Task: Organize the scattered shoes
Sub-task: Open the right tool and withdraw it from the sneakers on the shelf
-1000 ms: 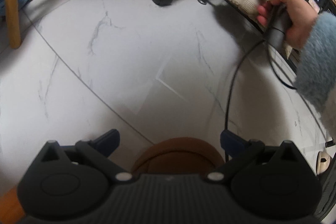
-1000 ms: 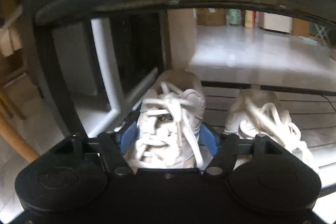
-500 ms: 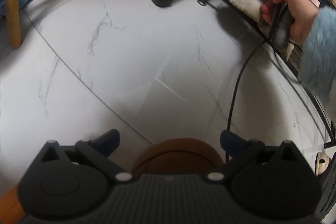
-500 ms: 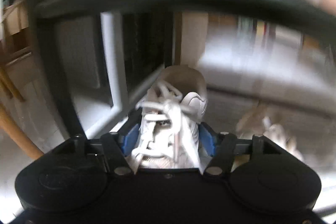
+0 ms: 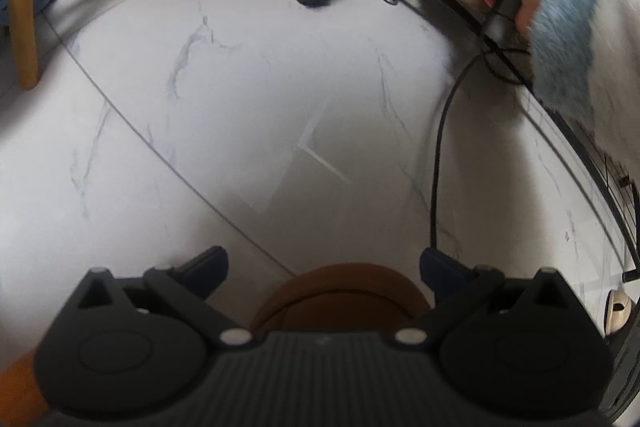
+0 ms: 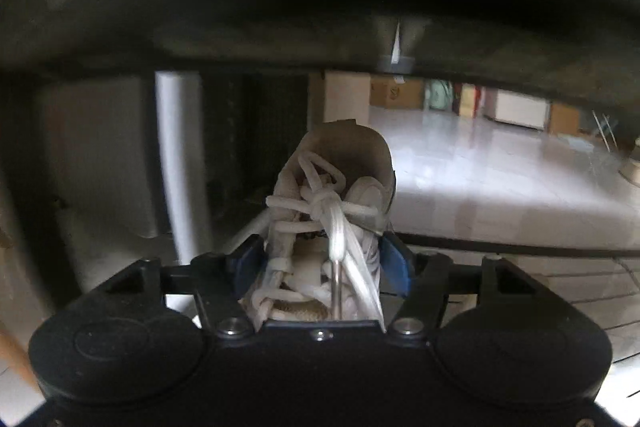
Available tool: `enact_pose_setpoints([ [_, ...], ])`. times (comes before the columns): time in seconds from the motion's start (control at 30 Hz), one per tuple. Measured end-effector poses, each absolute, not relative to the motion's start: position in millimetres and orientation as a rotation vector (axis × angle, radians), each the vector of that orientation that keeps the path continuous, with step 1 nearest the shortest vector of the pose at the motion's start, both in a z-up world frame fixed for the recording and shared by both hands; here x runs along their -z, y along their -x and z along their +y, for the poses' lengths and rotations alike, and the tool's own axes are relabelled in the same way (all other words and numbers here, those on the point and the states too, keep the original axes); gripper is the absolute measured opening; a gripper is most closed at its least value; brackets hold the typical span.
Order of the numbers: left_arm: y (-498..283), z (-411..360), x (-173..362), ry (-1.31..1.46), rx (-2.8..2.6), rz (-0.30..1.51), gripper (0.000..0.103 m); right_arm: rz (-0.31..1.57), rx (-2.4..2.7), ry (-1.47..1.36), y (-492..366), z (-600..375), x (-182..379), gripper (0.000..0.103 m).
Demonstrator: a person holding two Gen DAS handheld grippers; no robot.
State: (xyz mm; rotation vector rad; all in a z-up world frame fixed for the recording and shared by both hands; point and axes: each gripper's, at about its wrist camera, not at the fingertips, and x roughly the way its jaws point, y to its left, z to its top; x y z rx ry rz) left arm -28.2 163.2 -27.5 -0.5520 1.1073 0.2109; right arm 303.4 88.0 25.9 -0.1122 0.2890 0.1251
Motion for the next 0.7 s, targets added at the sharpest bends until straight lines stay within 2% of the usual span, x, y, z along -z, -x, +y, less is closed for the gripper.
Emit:
enact_pose_setpoints([
  [0.03,28.2,163.7,27.9,0.555,-0.210,1.109,0.102,0.319,-0.131,0.127,-306.7,93.3,-22.3,0.093],
  [0.07,28.3,164.3,28.3,0.559,-0.210,1.110,0.102,0.325,-0.090,0.119,-303.9,93.5,-21.7,0.098],
  [0.13,29.1,165.2,28.0,0.568,-0.208,1.107,0.102,0.297,-0.098,0.104,-295.1,88.9,-23.8,0.094],
  [0.27,31.4,164.4,24.6,0.565,-0.202,1.094,0.102,0.276,-0.186,0.053,-238.3,59.3,-42.2,0.098],
  [0.43,32.9,159.8,19.6,0.537,-0.195,1.071,0.102,0.213,-0.151,0.152,-178.9,23.0,-78.9,0.103],
  [0.53,32.5,157.8,19.2,0.527,-0.190,1.071,0.102,0.329,-0.045,0.170,-199.9,-0.8,-80.3,0.103],
  [0.63,32.2,158.0,18.8,0.529,-0.197,1.070,0.102,0.522,-0.014,0.150,-242.1,-16.6,-57.0,0.103],
  [0.7,31.9,158.2,19.2,0.535,-0.202,1.071,0.102,0.553,-0.046,0.131,-259.1,-12.6,-47.2,0.103],
])
